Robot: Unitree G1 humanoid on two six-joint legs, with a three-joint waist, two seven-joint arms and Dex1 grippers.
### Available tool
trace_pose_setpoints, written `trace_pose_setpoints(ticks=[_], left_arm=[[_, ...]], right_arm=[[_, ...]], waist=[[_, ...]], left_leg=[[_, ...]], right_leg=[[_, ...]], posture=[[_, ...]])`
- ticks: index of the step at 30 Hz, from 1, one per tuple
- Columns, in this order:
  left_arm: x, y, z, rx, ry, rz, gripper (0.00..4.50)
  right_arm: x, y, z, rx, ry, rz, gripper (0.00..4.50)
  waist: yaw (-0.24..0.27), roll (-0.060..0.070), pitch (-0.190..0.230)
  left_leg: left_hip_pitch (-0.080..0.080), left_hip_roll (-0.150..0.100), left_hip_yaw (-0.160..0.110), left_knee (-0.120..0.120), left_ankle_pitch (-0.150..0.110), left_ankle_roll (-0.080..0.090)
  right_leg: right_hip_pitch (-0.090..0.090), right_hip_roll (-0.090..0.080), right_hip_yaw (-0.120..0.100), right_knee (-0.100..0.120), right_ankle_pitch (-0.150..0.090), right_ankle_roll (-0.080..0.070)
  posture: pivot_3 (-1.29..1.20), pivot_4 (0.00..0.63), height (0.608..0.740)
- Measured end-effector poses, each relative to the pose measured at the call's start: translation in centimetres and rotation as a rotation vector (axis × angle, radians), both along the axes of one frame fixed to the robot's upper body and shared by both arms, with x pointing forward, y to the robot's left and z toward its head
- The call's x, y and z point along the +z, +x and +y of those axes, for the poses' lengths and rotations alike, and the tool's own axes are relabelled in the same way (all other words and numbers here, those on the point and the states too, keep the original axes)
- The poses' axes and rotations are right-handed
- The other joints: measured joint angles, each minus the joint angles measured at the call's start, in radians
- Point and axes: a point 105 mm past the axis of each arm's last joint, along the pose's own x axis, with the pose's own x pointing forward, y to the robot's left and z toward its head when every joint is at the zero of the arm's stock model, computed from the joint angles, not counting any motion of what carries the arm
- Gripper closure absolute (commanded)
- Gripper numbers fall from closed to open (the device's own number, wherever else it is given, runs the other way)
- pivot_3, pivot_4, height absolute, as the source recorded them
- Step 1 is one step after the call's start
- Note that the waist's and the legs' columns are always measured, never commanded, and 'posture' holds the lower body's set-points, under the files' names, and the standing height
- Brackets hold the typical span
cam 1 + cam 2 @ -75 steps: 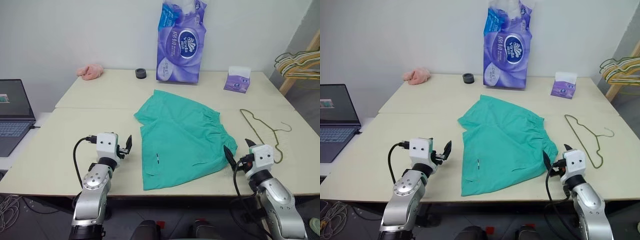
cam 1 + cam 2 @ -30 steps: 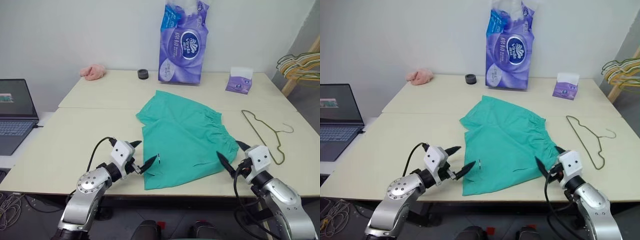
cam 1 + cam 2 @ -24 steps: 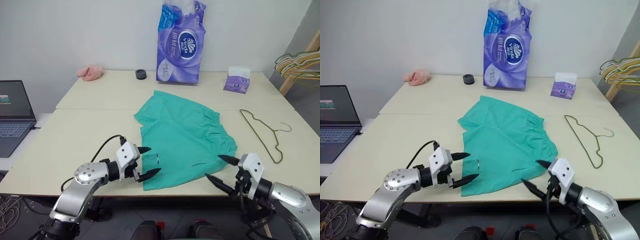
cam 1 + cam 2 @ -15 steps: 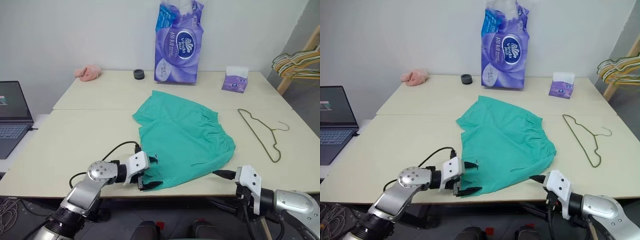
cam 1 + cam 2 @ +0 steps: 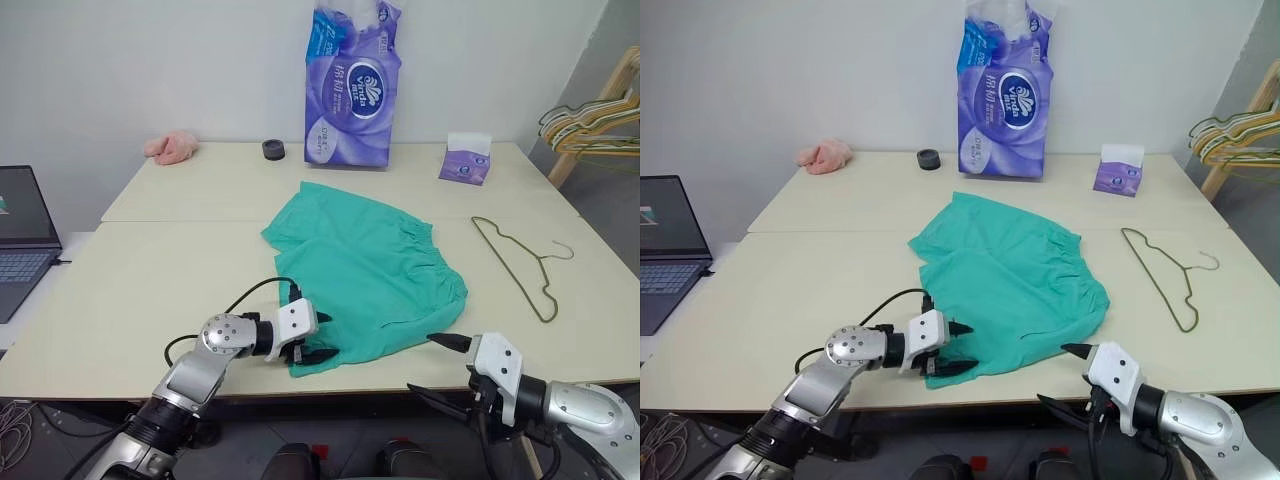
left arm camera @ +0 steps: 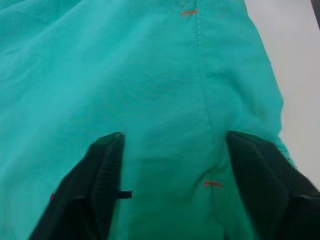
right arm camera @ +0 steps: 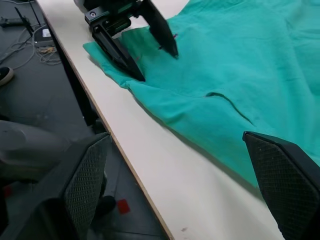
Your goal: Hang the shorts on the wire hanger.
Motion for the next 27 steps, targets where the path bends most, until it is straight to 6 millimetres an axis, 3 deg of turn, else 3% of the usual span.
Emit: trace_pose_setpoints(ticks=[8, 14, 17, 21, 27], left_arm=[[-0.5, -0.5, 0.0, -0.006, 0.001, 0.0, 4.47], [-0.1, 0.4, 1.7, 0.09, -0.016, 0.008, 4.47], [0.2, 1.0, 3.1, 0.149, -0.017, 0.011, 4.47], [0.7, 1.3, 3.8, 0.179, -0.035, 0.01, 4.47], [0.9, 1.2, 3.6, 0.171, -0.052, 0.018, 4.47]], right_arm=[[-0.4, 2.7, -2.1, -0.013, -0.187, -0.16, 0.0], [-1.6, 4.8, -4.9, 0.084, -0.437, -0.252, 0.0], [-1.3, 6.2, -5.0, 0.117, -0.483, -0.318, 0.0], [-2.1, 8.5, -4.5, 0.197, -0.58, -0.4, 0.0], [-2.7, 10.9, -2.4, 0.273, -0.63, -0.508, 0.0]], waist=[[-0.003, 0.001, -0.003], [-0.007, 0.001, -0.003], [-0.011, 0.001, -0.003], [-0.018, 0.0, -0.004], [-0.022, -0.003, -0.006]], left_leg=[[0.001, 0.0, 0.001, 0.0, 0.0, 0.0], [0.001, 0.0, 0.002, 0.0, 0.0, 0.0], [0.001, 0.0, 0.002, 0.0, 0.0, 0.0], [0.001, 0.0, 0.003, 0.0, 0.0, 0.0], [0.002, 0.0, 0.002, 0.0, 0.0, 0.0]], right_leg=[[0.001, 0.0, 0.001, 0.0, 0.0, 0.0], [0.0, 0.001, 0.001, 0.001, 0.0, 0.0], [0.0, 0.002, 0.002, 0.001, 0.001, -0.002], [0.0, 0.001, 0.002, 0.001, 0.003, -0.005], [0.0, 0.001, 0.002, 0.003, 0.004, -0.005]], posture=[[-0.08, 0.032, 0.74], [-0.06, 0.021, 0.74], [-0.05, 0.018, 0.74], [-0.03, 0.016, 0.74], [-0.03, 0.012, 0.74]])
